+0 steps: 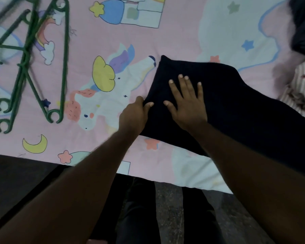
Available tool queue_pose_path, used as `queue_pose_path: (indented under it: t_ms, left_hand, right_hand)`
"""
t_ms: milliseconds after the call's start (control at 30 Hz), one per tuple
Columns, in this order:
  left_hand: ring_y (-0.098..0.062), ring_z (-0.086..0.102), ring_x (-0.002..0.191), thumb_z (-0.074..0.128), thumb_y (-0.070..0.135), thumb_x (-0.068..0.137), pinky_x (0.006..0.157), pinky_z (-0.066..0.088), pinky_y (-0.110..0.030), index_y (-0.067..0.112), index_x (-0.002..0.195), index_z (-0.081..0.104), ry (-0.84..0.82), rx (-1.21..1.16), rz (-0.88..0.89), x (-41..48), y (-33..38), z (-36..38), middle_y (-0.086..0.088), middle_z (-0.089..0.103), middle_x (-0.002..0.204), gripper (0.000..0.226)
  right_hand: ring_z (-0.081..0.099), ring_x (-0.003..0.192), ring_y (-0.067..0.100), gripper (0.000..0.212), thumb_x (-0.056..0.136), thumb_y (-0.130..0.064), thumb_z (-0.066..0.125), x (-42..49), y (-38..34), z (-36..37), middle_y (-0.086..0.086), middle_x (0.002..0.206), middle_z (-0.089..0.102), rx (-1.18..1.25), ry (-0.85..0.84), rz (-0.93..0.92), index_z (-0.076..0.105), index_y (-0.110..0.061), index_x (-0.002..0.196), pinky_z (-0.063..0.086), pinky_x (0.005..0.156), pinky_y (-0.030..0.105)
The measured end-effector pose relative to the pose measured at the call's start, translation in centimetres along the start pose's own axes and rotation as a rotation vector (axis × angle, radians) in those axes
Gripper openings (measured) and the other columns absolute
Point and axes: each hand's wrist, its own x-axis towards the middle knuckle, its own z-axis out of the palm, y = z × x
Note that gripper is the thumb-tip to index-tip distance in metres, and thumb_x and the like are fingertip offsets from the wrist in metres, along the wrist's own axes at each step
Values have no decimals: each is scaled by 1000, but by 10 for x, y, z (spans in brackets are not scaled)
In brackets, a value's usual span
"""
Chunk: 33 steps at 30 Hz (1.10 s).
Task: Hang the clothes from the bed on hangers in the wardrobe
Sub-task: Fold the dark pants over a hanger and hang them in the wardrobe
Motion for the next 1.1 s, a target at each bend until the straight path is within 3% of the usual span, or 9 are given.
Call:
queue_pose_path:
  t_ms: [133, 267, 433, 567, 700, 800, 900, 967, 1100]
  left_hand:
    - [-40, 58, 86, 39, 46, 101, 65, 34, -36, 8, 96, 48, -7, 2, -36, -2, 3, 0, -19, 64, 91, 40]
    - [-35, 60, 91, 48, 53, 96, 70, 40, -35, 7, 101, 52, -47, -54, -73, -6, -1, -3, -15, 65, 95, 46]
    - [-40, 58, 96, 52, 45, 97, 71, 34, -34, 0, 101, 55, -69, -54, -81, -23, 7, -1, -22, 63, 100, 45]
    - [-36, 56, 89, 52, 44, 98, 74, 38, -35, -1, 93, 56, -94, -104, -120, -26, 15, -6, -22, 61, 93, 46]
    - [-30, 53, 81, 54, 47, 96, 71, 39, -35, 1, 84, 55, -109, -169, -182, -27, 17, -11, -16, 58, 83, 47]
    - [-29, 53, 79, 57, 45, 95, 69, 40, -35, -4, 86, 57, -66, -216, -202, -30, 21, -11, -16, 58, 81, 50]
    - [-24, 54, 80, 58, 45, 94, 72, 44, -37, -1, 87, 58, -41, -359, -237, -31, 22, -14, -13, 59, 81, 47]
    - [-22, 55, 80, 60, 44, 92, 75, 50, -39, 6, 81, 59, -30, -453, -247, -33, 25, -21, -11, 59, 80, 39]
    - [-21, 61, 84, 59, 32, 95, 80, 54, -43, 22, 82, 65, 1, -587, -203, -44, 42, -51, -5, 66, 85, 18]
  right_hand:
    - [17, 149, 30, 64, 100, -55, 34, -20, 47, -14, 15, 161, 20, 4, 40, 204, 28, -21, 154, 4, 118, 55]
    - [18, 149, 31, 63, 100, -54, 35, -97, 86, -15, 15, 160, 22, -12, 21, 272, 29, -22, 154, 5, 118, 58]
    - [16, 149, 29, 65, 100, -57, 26, -200, 142, -26, 15, 160, 24, -12, -63, 621, 29, -22, 154, 6, 119, 58]
    - [12, 150, 32, 67, 98, -58, 35, -238, 162, -42, 15, 162, 18, 37, 4, 860, 24, -22, 154, 8, 117, 59]
    - [27, 143, 37, 94, 86, -60, 62, -247, 165, -58, 15, 158, 24, 498, 166, 1204, 13, -18, 155, 30, 112, 54]
    - [47, 131, 31, 96, 73, -57, 77, -250, 182, -65, 12, 141, 50, 823, 157, 1344, 36, -10, 146, 45, 105, 44]
    - [65, 107, 29, 70, 71, -48, 82, -253, 200, -81, 12, 115, 68, 1086, 79, 1404, 59, -4, 121, 56, 80, 34]
    - [69, 99, 31, 49, 79, -29, 79, -252, 203, -106, 17, 111, 69, 1185, 95, 1375, 59, -1, 114, 57, 77, 35]
    - [70, 93, 25, 43, 84, -19, 75, -227, 184, -168, 11, 112, 67, 1169, 153, 1187, 53, -6, 119, 61, 74, 36]
